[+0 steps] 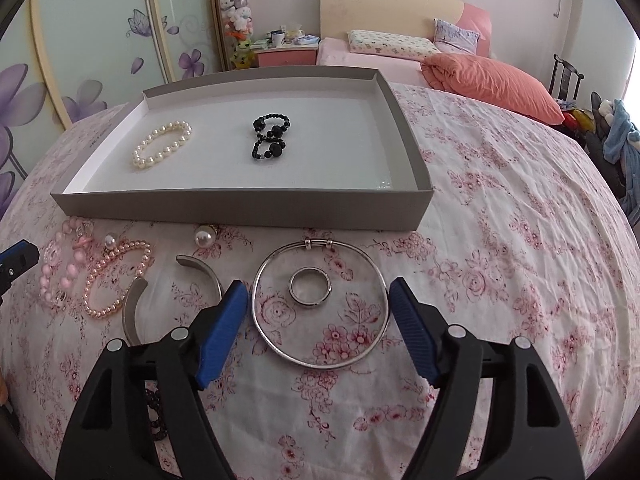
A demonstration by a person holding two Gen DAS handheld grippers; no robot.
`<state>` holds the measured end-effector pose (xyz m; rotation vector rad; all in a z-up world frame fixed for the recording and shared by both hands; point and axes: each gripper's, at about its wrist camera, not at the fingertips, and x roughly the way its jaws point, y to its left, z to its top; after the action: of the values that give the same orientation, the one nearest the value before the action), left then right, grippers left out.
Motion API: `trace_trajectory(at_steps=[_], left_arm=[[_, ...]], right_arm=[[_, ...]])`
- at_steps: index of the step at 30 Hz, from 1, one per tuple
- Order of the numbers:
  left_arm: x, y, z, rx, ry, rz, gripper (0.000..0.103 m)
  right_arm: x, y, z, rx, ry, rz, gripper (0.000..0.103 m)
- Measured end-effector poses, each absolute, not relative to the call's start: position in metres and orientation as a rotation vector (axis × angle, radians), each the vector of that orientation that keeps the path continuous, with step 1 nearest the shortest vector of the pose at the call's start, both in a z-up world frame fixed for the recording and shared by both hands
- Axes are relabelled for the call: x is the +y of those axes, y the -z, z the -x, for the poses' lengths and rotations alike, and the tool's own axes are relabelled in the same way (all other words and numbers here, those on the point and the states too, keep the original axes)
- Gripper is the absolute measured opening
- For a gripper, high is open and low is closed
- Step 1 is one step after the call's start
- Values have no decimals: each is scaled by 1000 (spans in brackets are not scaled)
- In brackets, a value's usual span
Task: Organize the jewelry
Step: 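Grasp the pink bead bracelet with the left tool while the right moves to the silver hoop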
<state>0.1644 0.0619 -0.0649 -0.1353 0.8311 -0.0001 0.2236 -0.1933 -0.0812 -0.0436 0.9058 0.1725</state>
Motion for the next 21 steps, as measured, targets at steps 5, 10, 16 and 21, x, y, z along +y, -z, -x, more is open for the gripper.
trace_trajectory(at_steps=[5, 10, 16, 21], left_arm=[[59, 67, -167, 845, 2, 128, 52], [56, 72, -172, 869, 0, 105, 52], [49, 78, -178, 897, -5, 63, 52], [41, 80, -184, 906, -16, 18, 52]], right_arm=[[-195, 80, -219, 905, -171, 48, 71], [-196, 80, -216, 906, -172, 45, 71], [-196, 80, -216, 906, -172, 45, 71], [-196, 80, -216, 906, -172, 44, 71]])
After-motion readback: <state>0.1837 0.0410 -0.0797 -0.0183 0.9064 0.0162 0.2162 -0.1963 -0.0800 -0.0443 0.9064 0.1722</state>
